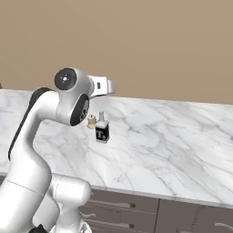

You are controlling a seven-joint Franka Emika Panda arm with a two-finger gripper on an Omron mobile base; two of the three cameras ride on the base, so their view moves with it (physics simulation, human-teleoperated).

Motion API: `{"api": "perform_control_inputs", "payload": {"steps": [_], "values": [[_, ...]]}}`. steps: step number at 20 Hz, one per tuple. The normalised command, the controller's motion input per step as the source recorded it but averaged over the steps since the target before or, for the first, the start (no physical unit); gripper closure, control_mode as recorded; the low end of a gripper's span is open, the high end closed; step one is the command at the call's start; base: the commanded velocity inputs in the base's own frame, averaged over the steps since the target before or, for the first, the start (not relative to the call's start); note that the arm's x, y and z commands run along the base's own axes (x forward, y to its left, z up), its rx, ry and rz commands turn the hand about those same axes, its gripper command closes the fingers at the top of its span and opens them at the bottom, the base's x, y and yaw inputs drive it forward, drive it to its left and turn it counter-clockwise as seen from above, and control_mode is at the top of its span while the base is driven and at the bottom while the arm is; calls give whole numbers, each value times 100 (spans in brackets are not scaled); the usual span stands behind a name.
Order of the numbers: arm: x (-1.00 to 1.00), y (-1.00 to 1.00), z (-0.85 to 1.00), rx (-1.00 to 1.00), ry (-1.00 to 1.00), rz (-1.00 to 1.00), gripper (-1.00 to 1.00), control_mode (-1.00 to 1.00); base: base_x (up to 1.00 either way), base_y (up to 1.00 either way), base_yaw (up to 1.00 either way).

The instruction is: Open the cabinet directly in front. Then move the liquor and the cup to the dining counter with the candle on it.

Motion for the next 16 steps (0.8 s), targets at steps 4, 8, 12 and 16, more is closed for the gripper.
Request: {"api": "perform_control_inputs", "payload": {"steps": [4,8,12,16], "values": [[-83,-9,0,3,-22,0,-100,-100,0,0,0],[-79,-14,13,1,-7,0,-100,-100,0,0,0],[-53,-3,15,0,0,0,-100,-100,0,0,0],[-42,0,3,0,-4,-2,-100,-100,0,0,0]]}}
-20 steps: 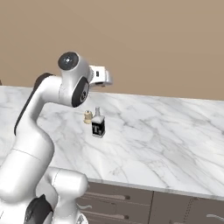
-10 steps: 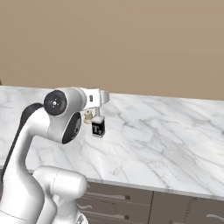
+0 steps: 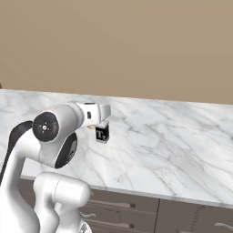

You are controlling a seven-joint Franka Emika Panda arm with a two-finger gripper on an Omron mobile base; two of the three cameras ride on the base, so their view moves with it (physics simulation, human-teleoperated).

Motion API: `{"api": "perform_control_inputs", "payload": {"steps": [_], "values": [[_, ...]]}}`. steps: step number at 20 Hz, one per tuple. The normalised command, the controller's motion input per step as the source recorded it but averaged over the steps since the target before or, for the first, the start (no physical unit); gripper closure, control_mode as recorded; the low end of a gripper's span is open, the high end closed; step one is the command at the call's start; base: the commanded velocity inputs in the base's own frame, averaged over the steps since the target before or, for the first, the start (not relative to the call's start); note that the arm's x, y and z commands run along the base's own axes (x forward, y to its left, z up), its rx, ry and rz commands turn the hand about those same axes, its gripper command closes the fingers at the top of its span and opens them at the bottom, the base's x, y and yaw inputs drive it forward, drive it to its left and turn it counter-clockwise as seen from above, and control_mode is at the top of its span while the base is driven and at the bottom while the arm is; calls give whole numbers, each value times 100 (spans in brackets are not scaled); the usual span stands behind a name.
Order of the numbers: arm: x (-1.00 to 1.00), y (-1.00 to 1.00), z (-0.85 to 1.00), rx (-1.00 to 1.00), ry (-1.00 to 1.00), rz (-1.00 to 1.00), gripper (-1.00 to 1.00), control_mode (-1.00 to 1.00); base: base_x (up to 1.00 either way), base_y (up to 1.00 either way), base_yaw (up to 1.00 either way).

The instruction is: Open the cabinet directly in front. Then move the liquor and the cup to the dining counter with the candle on it.

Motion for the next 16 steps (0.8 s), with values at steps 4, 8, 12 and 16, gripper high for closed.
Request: {"api": "perform_control_inputs", "payload": {"steps": [4,8,12,16], "values": [[-12,0,0,0,-2,-6,-100,-100,0,0,0],[0,0,0,0,0,-3,-100,-100,0,0,0],[0,0,0,0,0,0,-100,100,0,0,0],[0,0,0,0,0,0,-100,100,0,0,0]]}}
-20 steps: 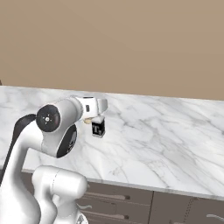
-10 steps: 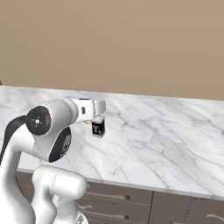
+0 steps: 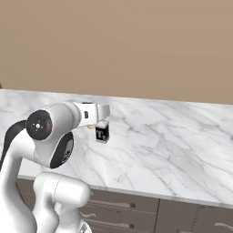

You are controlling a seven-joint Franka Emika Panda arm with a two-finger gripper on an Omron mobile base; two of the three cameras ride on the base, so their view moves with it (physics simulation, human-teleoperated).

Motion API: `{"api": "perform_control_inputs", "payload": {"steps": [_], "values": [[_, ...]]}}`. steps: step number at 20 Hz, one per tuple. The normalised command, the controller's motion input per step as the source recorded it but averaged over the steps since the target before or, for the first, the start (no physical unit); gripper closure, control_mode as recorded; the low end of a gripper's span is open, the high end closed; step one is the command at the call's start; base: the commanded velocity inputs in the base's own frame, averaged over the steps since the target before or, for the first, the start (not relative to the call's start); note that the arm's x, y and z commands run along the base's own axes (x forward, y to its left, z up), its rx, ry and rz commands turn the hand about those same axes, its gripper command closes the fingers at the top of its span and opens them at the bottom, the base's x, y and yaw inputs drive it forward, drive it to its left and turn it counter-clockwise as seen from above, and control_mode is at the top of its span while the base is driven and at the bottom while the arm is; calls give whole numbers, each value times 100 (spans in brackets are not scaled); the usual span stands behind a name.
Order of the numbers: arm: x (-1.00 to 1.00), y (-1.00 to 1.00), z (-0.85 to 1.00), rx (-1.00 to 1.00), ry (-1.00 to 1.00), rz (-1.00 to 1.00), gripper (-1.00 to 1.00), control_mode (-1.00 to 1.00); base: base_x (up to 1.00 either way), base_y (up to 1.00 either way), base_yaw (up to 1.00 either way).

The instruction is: Open the cabinet directly in front. Then move the liquor and the cup to the dining counter with the candle on it.

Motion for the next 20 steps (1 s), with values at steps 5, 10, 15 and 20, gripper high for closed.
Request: {"api": "perform_control_inputs", "payload": {"steps": [5,10,15,20], "values": [[0,0,0,0,0,0,-100,100,-41,-9,-1],[0,0,0,0,0,0,-100,100,-86,-16,-6],[0,0,0,0,0,0,-100,100,-67,-17,-16],[0,0,0,0,0,0,-100,100,-2,-9,-37]]}}
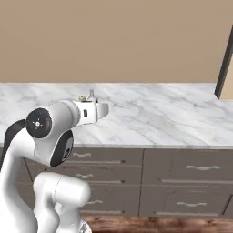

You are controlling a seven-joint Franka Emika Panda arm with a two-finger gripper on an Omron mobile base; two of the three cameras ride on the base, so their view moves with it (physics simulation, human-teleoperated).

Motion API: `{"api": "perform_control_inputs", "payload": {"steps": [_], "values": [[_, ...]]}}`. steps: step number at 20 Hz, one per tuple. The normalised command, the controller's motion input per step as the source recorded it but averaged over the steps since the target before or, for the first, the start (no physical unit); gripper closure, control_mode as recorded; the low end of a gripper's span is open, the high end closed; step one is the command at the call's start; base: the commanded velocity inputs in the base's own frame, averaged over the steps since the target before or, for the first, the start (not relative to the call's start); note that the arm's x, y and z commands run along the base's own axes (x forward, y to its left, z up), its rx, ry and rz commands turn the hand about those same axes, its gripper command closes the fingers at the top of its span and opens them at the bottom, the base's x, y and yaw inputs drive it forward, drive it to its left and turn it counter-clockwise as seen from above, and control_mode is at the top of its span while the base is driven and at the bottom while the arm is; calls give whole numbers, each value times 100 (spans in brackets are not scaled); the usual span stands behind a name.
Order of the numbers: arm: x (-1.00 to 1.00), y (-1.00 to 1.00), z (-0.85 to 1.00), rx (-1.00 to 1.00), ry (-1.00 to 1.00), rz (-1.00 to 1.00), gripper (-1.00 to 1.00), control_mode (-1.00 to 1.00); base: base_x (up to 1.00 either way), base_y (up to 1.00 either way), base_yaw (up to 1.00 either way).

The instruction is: Open the cabinet directly in front. Then move the liquor and the cup to the dining counter with the candle on it.

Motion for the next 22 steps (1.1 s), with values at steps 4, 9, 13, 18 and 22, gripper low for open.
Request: {"api": "perform_control_inputs", "payload": {"steps": [4,9,13,18,22], "values": [[0,0,0,0,0,0,-100,100,4,-36,-52],[0,0,0,0,0,0,-100,100,3,-38,-60],[0,0,0,0,0,0,-100,100,9,-40,-64],[0,0,0,0,0,0,-100,100,4,-38,-66],[0,0,0,0,0,0,-100,100,4,-31,-66]]}}
